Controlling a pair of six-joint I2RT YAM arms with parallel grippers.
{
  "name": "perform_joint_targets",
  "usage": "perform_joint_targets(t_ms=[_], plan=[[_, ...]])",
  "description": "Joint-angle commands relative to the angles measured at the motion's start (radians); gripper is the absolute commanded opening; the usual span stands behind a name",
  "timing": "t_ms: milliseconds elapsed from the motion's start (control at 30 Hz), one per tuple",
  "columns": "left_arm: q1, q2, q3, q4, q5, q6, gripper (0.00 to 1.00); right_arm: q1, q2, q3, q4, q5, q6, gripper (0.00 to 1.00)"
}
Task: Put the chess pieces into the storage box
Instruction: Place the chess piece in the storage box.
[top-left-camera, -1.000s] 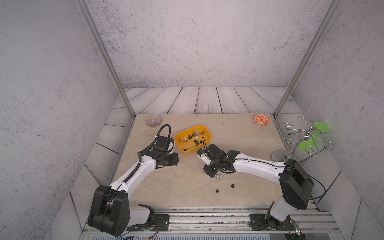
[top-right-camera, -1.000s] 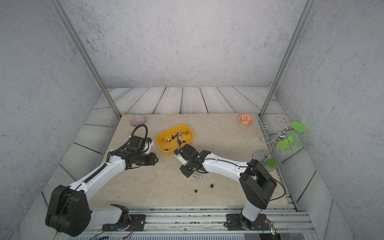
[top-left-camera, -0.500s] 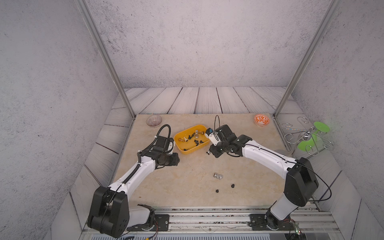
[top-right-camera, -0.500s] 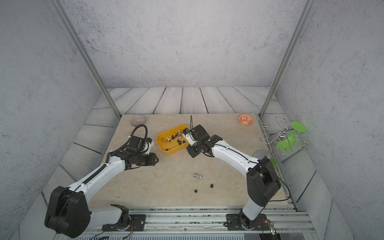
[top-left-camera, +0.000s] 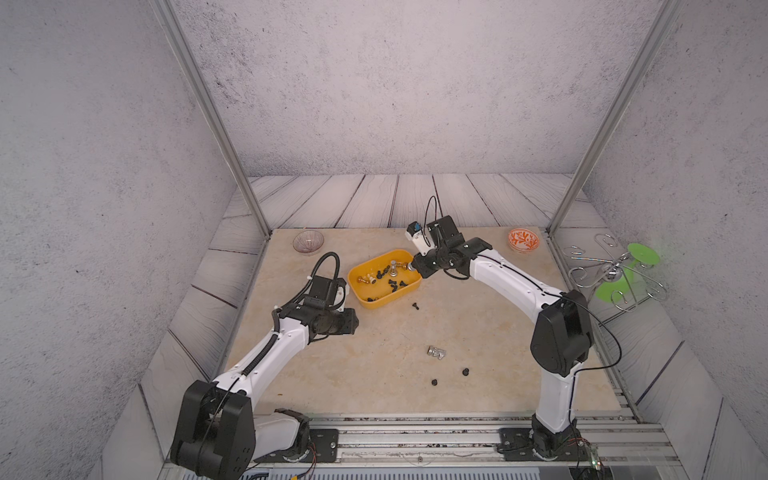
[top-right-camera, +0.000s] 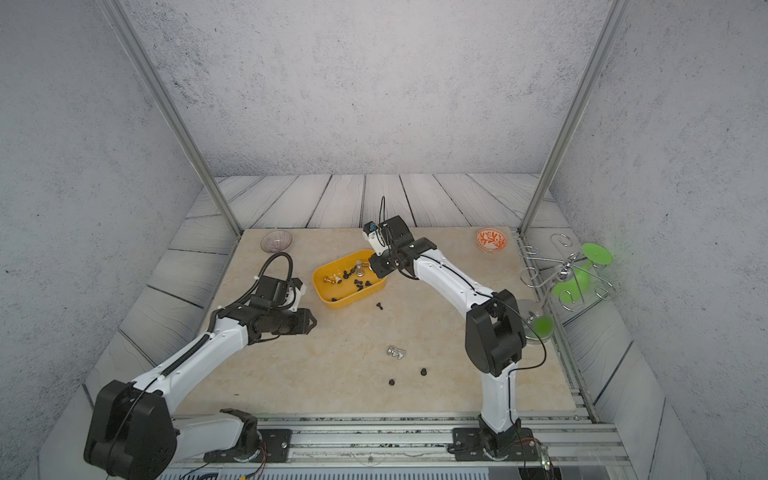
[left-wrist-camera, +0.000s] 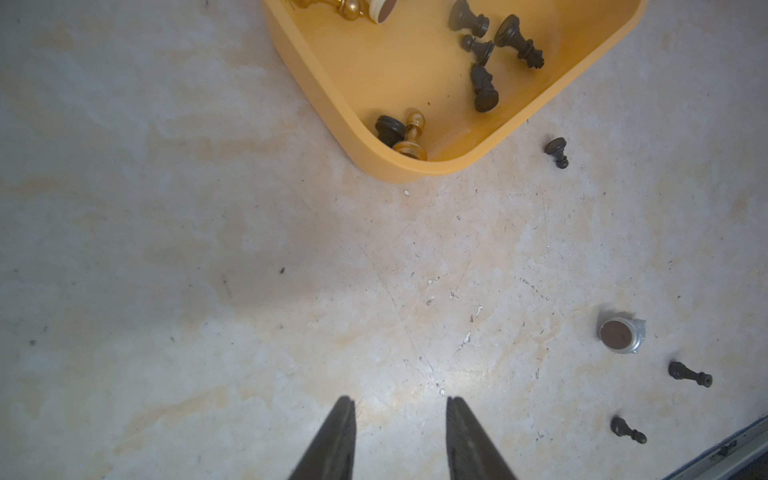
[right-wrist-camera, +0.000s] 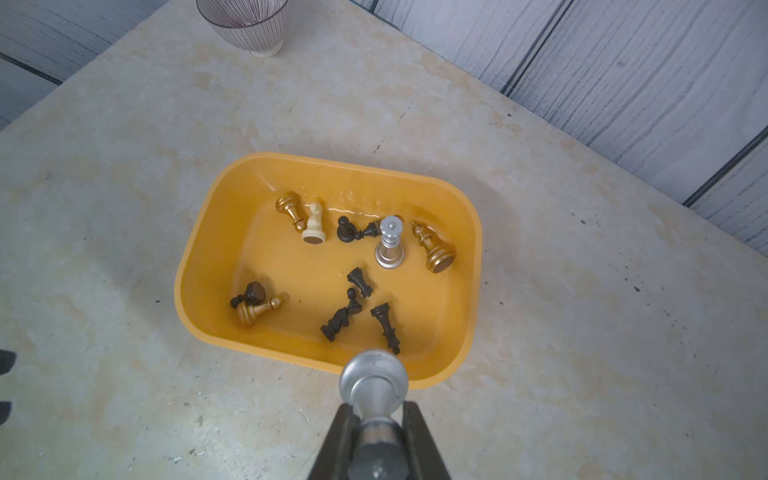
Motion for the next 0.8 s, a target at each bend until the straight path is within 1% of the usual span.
perform_joint_targets(t_ms=[0, 133, 333, 567, 767], plan=[[0.009, 0.005, -0.009, 0.019, 0.029, -0.007, 0.4, -0.005, 0.096, 0.081, -0.047, -0.004, -0.011, 0.2], [0.009, 0.013, -0.012, 0.033, 0.053, -0.007, 0.4, -0.005, 0.184, 0.166, -0.077, 0.006, -0.003, 0.2], [0.009, 0.013, -0.03, 0.057, 0.074, -0.015, 0.4, -0.005, 0.28, 0.235, -0.104, 0.049, -0.006, 0.21], [0.009, 0.01, -0.04, 0.067, 0.092, -0.019, 0.4, -0.01, 0.354, 0.279, -0.126, 0.092, -0.007, 0.21], [0.009, 0.013, -0.047, 0.071, 0.099, -0.022, 0.4, -0.02, 0.381, 0.301, -0.13, 0.109, 0.009, 0.23]])
